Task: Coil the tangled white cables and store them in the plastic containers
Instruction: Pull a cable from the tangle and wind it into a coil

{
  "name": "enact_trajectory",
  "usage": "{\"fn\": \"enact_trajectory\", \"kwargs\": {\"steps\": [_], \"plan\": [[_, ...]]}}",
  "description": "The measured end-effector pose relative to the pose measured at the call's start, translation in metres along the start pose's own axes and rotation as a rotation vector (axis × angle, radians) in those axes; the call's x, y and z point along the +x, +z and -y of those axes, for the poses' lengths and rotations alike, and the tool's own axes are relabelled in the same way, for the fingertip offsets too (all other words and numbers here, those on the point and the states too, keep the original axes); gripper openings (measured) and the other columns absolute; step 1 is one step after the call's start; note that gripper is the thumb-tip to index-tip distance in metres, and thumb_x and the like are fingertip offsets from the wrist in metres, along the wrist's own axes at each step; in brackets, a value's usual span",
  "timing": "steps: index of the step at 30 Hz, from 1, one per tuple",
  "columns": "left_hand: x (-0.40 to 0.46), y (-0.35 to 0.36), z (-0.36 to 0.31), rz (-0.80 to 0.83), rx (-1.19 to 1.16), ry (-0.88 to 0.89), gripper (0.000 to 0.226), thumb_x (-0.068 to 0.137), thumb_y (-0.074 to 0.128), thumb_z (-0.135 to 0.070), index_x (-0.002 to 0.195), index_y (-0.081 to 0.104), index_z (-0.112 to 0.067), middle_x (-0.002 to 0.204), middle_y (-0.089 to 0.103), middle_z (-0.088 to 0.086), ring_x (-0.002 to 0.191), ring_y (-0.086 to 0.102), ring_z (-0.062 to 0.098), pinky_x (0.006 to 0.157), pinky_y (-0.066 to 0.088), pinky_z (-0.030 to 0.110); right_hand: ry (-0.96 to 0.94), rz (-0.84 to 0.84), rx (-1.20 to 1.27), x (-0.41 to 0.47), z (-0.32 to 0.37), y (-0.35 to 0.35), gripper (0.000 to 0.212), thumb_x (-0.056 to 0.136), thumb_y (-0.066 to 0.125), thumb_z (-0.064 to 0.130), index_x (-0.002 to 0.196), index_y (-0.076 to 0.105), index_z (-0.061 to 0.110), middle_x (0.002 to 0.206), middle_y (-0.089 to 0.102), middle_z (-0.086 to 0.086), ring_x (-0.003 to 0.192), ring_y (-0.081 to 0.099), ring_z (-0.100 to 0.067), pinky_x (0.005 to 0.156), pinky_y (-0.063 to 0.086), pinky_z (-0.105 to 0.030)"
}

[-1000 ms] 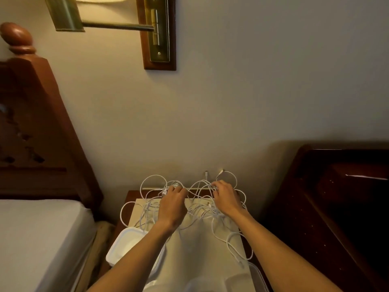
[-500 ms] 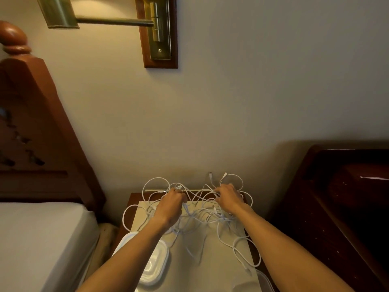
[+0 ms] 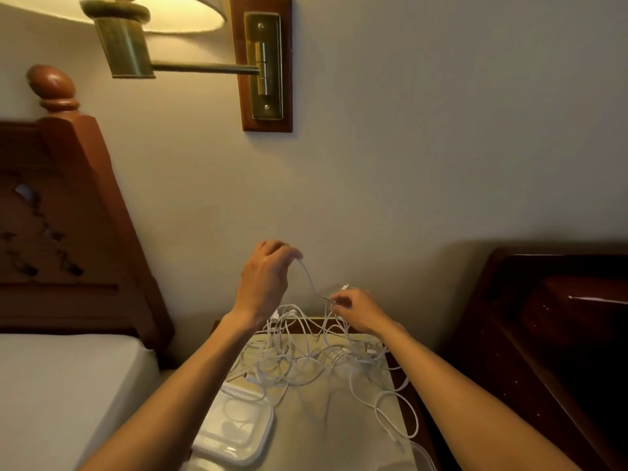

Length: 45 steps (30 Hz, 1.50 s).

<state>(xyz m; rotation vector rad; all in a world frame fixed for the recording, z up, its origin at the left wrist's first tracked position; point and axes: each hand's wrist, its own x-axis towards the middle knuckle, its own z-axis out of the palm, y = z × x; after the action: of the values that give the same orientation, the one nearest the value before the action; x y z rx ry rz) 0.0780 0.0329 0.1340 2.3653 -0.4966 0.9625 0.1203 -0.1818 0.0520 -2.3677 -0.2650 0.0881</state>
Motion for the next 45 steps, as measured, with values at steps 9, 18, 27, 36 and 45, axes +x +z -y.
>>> {"fn": "enact_trajectory", "kwargs": {"steps": [9,18,27,36,45], "plan": [[-0.046,0.016,0.037,0.241,-0.042,-0.234,0.024,0.093,0.057,-0.002,0.107,0.073,-0.014,0.115,0.067,0.004,0.101,0.065,0.022,0.083,0.054,0.033,0.172,-0.031,-0.181,-0.008,-0.032,0.008,0.011,0.086,0.066,0.006,0.087,0.077,0.008,0.092,0.07,-0.011,0.086,0.067,-0.022,0.082,0.055,-0.033],[-0.113,0.043,-0.004,0.577,-0.027,-0.037,0.038,0.087,0.059,-0.004,0.116,0.066,-0.028,0.128,0.058,-0.009,0.114,0.057,0.014,0.085,0.049,0.026,0.027,0.192,-0.317,-0.033,-0.034,0.016,0.048,0.082,0.059,-0.002,0.124,0.061,0.023,0.133,0.053,-0.001,0.123,0.049,-0.021,0.102,0.045,-0.035],[-0.159,0.091,-0.028,0.739,-0.147,-0.044,0.022,0.092,0.059,-0.011,0.108,0.072,-0.018,0.113,0.067,0.0,0.102,0.063,0.019,0.09,0.048,0.032,-0.019,0.111,-0.396,-0.046,-0.055,0.04,0.034,0.092,0.054,0.008,0.123,0.064,0.018,0.127,0.056,-0.003,0.12,0.052,-0.022,0.1,0.045,-0.036],[-0.028,0.022,-0.039,0.122,-0.333,-0.117,0.012,0.092,0.061,-0.007,0.096,0.072,-0.01,0.086,0.065,-0.003,0.068,0.06,0.008,0.063,0.051,0.021,-0.03,0.04,0.622,-0.098,0.012,0.002,0.063,0.101,0.031,0.047,0.086,0.072,0.0,0.09,0.074,-0.011,0.096,0.068,-0.019,0.098,0.043,-0.033],[0.078,-0.092,-0.095,-0.168,-0.414,0.131,0.011,0.093,0.061,-0.007,0.1,0.069,-0.006,0.093,0.067,0.004,0.074,0.066,0.013,0.066,0.057,0.02,-0.167,-0.225,0.258,-0.064,0.061,-0.042,0.012,0.093,0.062,0.02,0.095,0.071,0.011,0.094,0.071,0.0,0.089,0.064,-0.011,0.086,0.053,-0.035]]}}
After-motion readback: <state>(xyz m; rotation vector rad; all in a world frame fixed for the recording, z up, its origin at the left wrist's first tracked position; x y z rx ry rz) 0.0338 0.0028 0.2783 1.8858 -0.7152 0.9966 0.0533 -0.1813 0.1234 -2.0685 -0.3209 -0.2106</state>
